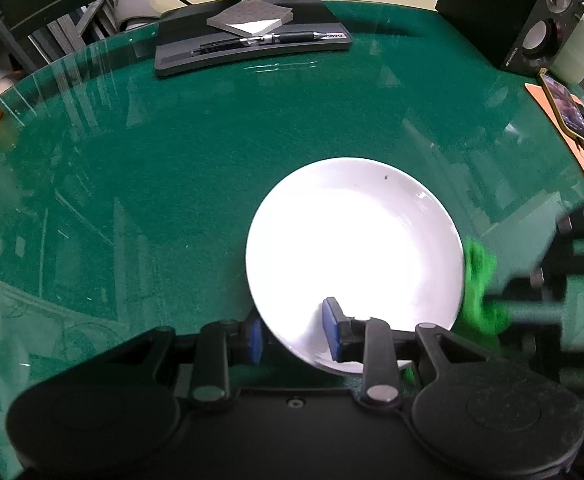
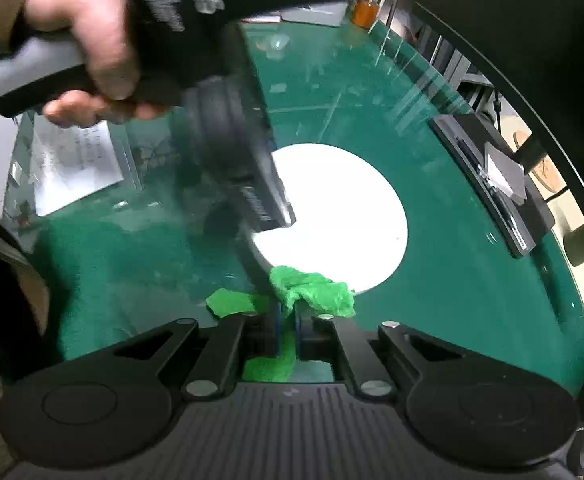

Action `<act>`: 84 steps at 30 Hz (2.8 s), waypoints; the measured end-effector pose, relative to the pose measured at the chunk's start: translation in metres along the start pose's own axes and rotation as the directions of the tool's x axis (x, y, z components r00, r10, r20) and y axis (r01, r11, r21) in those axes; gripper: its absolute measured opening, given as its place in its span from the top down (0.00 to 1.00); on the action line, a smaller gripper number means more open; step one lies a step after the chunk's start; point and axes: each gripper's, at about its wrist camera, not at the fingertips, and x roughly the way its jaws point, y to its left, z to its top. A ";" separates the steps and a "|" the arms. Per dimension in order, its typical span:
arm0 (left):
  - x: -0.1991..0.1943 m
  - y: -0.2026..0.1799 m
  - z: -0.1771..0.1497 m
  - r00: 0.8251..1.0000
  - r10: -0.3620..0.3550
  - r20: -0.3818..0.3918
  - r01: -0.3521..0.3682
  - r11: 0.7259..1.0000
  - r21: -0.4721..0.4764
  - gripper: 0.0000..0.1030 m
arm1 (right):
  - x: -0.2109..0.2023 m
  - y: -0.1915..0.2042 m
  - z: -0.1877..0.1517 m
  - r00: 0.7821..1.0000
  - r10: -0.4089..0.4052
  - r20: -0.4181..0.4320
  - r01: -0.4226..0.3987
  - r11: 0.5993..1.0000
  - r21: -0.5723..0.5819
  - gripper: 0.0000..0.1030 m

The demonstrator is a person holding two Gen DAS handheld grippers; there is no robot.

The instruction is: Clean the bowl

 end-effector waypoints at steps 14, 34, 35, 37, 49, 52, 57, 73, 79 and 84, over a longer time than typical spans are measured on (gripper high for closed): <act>-0.001 -0.001 -0.005 1.000 -0.013 -0.012 0.013 1.000 0.026 0.70 | 0.004 -0.012 0.001 0.998 -0.070 0.002 0.070 0.997 -0.013 0.93; -0.002 -0.002 -0.008 0.999 -0.031 -0.033 0.033 0.997 0.067 0.70 | -0.003 0.023 0.002 1.000 0.016 -0.020 -0.020 0.979 -0.203 0.94; -0.002 -0.002 -0.008 0.999 -0.032 -0.034 0.035 0.997 0.070 0.70 | -0.002 0.024 0.002 1.000 0.010 -0.020 -0.014 0.977 -0.214 0.94; -0.001 -0.002 -0.007 0.999 -0.032 -0.038 0.035 0.997 0.071 0.70 | 0.003 0.018 0.006 0.999 -0.042 -0.013 0.039 0.979 -0.198 0.94; -0.002 -0.001 -0.009 0.998 -0.038 -0.043 0.042 0.995 0.086 0.70 | -0.003 0.016 0.001 1.000 -0.012 0.015 0.014 0.990 -0.143 0.94; -0.002 -0.001 -0.009 0.998 -0.039 -0.044 0.042 0.995 0.085 0.70 | -0.001 -0.020 0.008 0.999 -0.026 0.045 0.019 0.987 0.161 0.94; -0.002 0.001 -0.009 0.998 -0.039 -0.042 0.042 0.996 0.081 0.70 | 0.022 -0.100 -0.018 0.975 0.153 0.160 -0.220 0.571 0.791 0.94; -0.003 0.001 -0.010 0.999 -0.035 -0.041 0.038 0.996 0.082 0.70 | 0.060 -0.092 -0.110 0.839 0.079 0.538 -0.425 -0.522 0.740 0.93; -0.004 -0.001 -0.010 0.999 -0.036 -0.037 0.040 0.994 0.102 0.70 | 0.046 -0.080 -0.133 0.868 0.148 0.474 -0.338 -0.524 0.782 0.93; -0.003 -0.001 -0.010 0.999 -0.031 -0.036 0.034 0.995 0.094 0.70 | 0.052 -0.089 -0.113 0.888 0.134 0.441 -0.330 -0.483 0.811 0.93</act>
